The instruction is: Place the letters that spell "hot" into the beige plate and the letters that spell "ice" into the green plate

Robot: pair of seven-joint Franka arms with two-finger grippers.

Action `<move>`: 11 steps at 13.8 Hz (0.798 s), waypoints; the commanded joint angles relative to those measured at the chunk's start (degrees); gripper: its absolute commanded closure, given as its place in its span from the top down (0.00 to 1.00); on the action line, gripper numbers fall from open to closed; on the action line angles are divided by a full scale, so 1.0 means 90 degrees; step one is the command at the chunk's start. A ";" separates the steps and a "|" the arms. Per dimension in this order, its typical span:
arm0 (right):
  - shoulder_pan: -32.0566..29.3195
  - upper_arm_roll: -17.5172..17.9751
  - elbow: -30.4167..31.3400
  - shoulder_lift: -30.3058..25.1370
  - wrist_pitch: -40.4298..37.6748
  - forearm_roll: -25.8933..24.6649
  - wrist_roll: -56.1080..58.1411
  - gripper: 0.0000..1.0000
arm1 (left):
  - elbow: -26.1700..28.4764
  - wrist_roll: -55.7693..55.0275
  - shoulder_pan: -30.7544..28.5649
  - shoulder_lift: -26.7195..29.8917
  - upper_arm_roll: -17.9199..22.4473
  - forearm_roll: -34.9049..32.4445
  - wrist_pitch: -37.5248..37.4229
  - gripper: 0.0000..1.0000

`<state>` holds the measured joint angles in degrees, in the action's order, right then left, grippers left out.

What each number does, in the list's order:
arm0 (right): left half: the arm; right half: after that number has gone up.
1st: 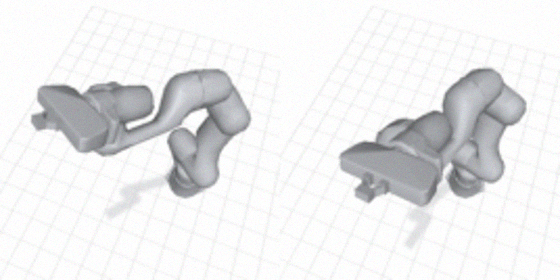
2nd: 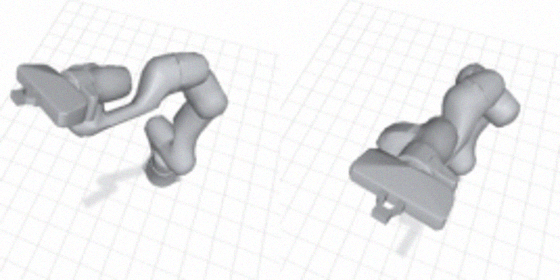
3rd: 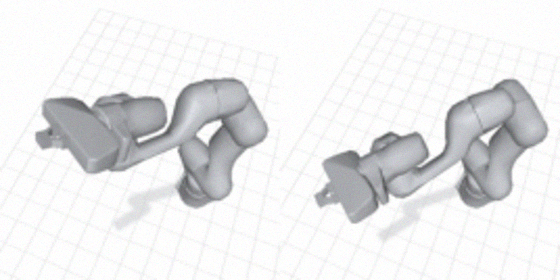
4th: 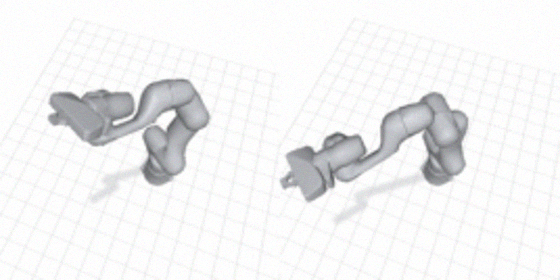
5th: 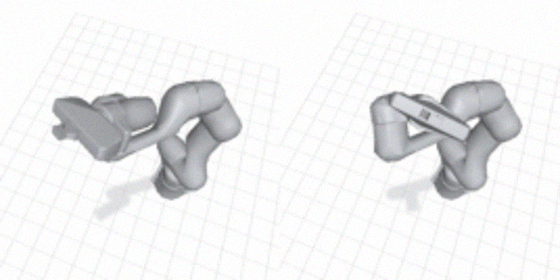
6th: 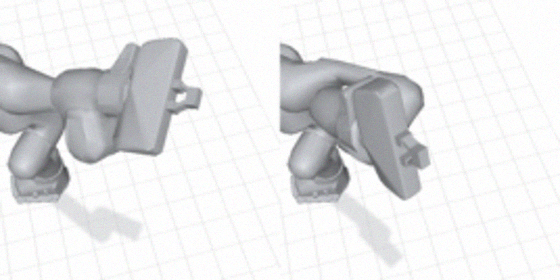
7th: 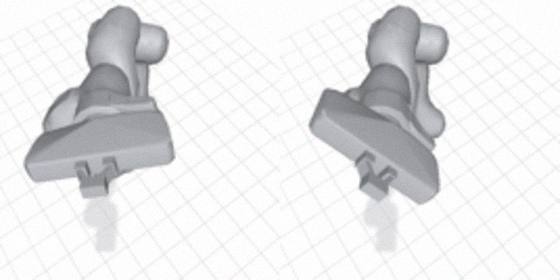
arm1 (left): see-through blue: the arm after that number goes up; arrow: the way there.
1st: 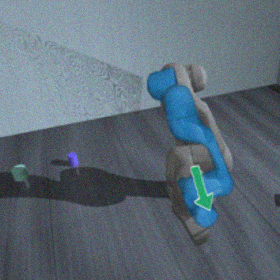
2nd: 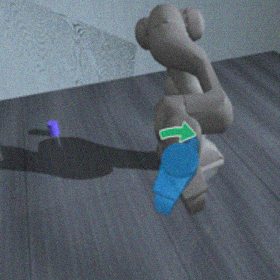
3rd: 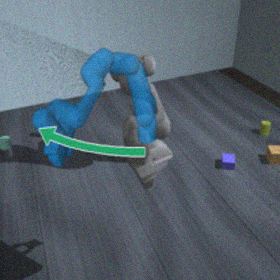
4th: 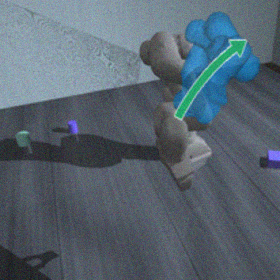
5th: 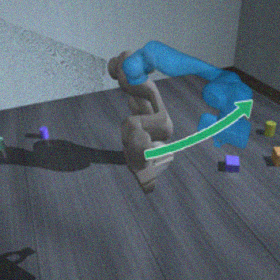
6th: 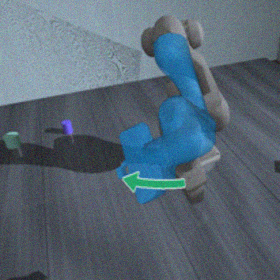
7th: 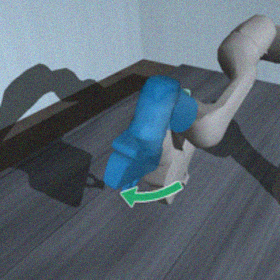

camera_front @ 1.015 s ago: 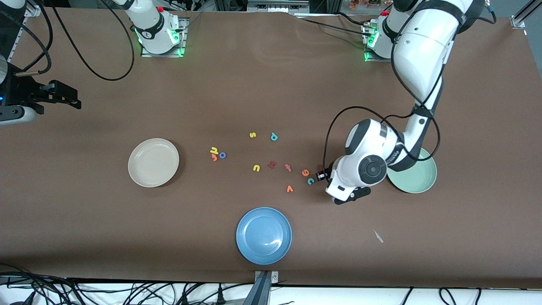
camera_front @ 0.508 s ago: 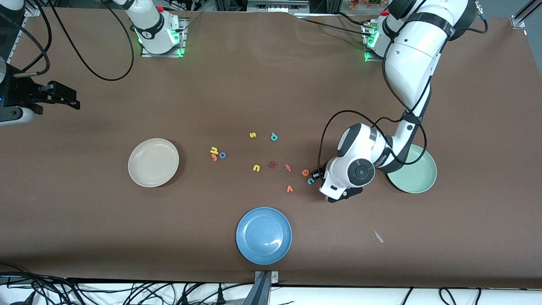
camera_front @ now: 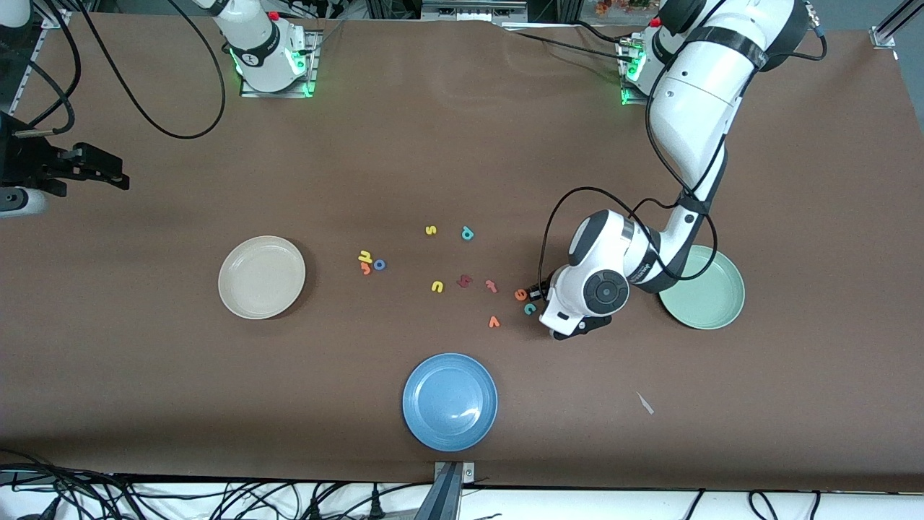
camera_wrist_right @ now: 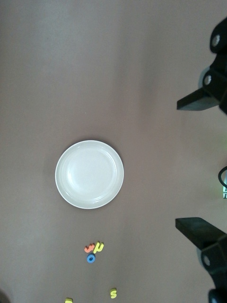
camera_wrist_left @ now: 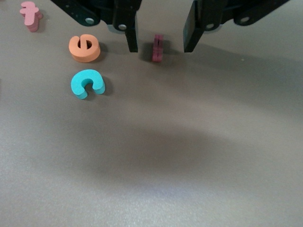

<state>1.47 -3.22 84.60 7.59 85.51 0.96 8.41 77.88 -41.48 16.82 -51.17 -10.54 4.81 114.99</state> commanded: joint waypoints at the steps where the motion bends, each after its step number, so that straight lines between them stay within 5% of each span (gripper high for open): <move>1: -0.0066 0.0035 -0.0133 0.0143 -0.0048 0.0118 -0.0095 1.00 | 0.0028 -0.0049 0.0113 -0.0056 0.0096 0.0061 0.0134 0.36; 6: -0.0046 0.0035 -0.0123 0.0143 -0.0135 0.0108 0.0002 1.00 | 0.0038 0.0000 0.0103 -0.0047 0.0106 0.0061 0.0124 0.00; 11: 0.0294 0.0103 -0.0133 0.0279 -0.0546 0.0128 -0.0047 1.00 | -0.0020 0.0427 -0.0257 0.0313 0.0116 -0.0027 -0.0041 0.00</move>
<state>2.43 -2.39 84.57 9.12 81.83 1.42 8.41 77.30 -40.76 16.31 -51.23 -9.84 4.81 115.69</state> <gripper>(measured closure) 0.000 0.930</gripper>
